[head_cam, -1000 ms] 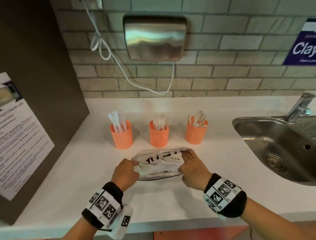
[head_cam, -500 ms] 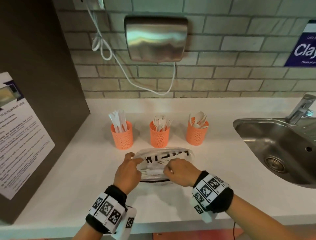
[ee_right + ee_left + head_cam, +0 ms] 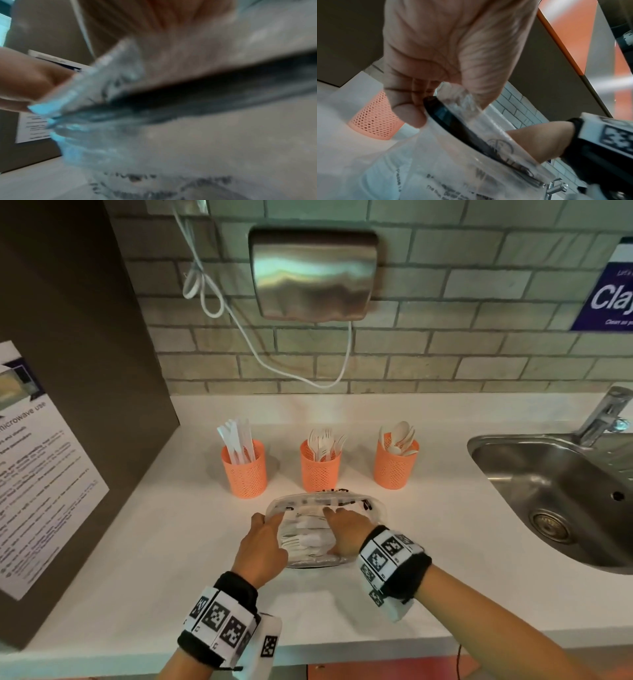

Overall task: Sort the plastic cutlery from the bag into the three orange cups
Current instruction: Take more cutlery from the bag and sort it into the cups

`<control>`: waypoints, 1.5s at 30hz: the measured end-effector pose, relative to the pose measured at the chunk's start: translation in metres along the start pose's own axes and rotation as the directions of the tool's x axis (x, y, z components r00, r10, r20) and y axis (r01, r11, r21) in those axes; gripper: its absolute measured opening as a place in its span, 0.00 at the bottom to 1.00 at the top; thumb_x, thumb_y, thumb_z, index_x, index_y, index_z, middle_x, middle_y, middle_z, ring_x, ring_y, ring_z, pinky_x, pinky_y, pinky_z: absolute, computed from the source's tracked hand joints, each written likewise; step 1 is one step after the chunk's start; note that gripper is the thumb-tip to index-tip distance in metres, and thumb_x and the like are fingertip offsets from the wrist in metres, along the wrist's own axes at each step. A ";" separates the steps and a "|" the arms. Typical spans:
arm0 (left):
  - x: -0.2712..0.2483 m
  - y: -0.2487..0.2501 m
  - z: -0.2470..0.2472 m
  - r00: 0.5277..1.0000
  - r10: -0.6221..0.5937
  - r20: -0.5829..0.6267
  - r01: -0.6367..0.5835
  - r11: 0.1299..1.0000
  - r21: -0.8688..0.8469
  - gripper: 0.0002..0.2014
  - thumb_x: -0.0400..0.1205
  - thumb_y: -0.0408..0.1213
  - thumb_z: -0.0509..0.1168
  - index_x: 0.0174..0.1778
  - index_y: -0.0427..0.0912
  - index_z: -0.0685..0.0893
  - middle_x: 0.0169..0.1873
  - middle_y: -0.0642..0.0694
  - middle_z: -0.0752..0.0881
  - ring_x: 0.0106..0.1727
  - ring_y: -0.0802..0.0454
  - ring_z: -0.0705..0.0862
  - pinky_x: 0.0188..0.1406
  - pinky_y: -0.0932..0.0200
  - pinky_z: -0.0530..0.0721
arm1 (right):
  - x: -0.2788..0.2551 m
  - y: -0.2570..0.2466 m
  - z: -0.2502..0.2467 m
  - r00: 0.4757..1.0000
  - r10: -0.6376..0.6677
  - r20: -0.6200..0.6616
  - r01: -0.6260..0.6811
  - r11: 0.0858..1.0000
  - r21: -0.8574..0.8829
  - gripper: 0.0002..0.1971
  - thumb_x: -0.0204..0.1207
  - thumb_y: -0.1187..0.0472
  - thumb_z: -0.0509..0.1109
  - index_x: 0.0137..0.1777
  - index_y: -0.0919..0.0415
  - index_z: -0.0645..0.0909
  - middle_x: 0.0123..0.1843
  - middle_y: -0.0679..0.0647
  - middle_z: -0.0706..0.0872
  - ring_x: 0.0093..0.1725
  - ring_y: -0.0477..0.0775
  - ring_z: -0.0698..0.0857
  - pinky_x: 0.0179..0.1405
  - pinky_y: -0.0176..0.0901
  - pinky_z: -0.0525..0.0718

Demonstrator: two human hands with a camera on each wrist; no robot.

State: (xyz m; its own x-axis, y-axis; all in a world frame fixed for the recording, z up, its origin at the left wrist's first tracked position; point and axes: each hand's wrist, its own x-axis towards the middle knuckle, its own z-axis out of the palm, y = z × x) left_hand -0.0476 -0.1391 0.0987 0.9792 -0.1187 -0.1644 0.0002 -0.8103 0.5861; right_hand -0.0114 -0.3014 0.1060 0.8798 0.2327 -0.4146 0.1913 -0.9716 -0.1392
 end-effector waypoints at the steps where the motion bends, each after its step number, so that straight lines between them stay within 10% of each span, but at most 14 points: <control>1: 0.000 0.000 0.000 1.000 0.002 0.003 -0.002 1.000 -0.002 0.33 0.75 0.27 0.59 0.77 0.51 0.65 0.58 0.43 0.72 0.60 0.42 0.76 0.59 0.57 0.76 | 0.006 -0.002 -0.002 1.000 -0.014 0.015 0.014 1.000 0.017 0.41 0.72 0.55 0.74 0.79 0.64 0.55 0.75 0.65 0.71 0.73 0.65 0.72 0.71 0.54 0.74; 26: -0.001 0.001 -0.010 0.999 -0.012 -0.032 0.012 1.000 0.000 0.31 0.78 0.28 0.59 0.78 0.49 0.63 0.60 0.41 0.73 0.62 0.42 0.78 0.59 0.58 0.74 | 0.036 -0.008 0.020 0.984 -0.169 -0.048 0.174 0.976 0.131 0.25 0.76 0.51 0.66 0.71 0.58 0.69 0.69 0.58 0.80 0.67 0.61 0.79 0.67 0.53 0.76; 45: -0.001 -0.004 -0.008 0.999 -0.029 -0.032 0.028 0.999 -0.020 0.30 0.78 0.30 0.59 0.77 0.49 0.63 0.61 0.40 0.74 0.63 0.41 0.77 0.60 0.58 0.74 | 0.026 0.006 0.015 0.992 -0.125 -0.023 0.127 0.976 0.179 0.36 0.73 0.39 0.67 0.78 0.51 0.62 0.75 0.55 0.75 0.74 0.60 0.73 0.75 0.49 0.68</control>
State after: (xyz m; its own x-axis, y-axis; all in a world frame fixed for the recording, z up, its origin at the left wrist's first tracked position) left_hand -0.0466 -0.1312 0.1034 0.9849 -0.0765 -0.1556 0.0321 -0.8014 0.5973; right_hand 0.0058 -0.3009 0.0806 0.8586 0.3516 -0.3730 0.2209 -0.9105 -0.3497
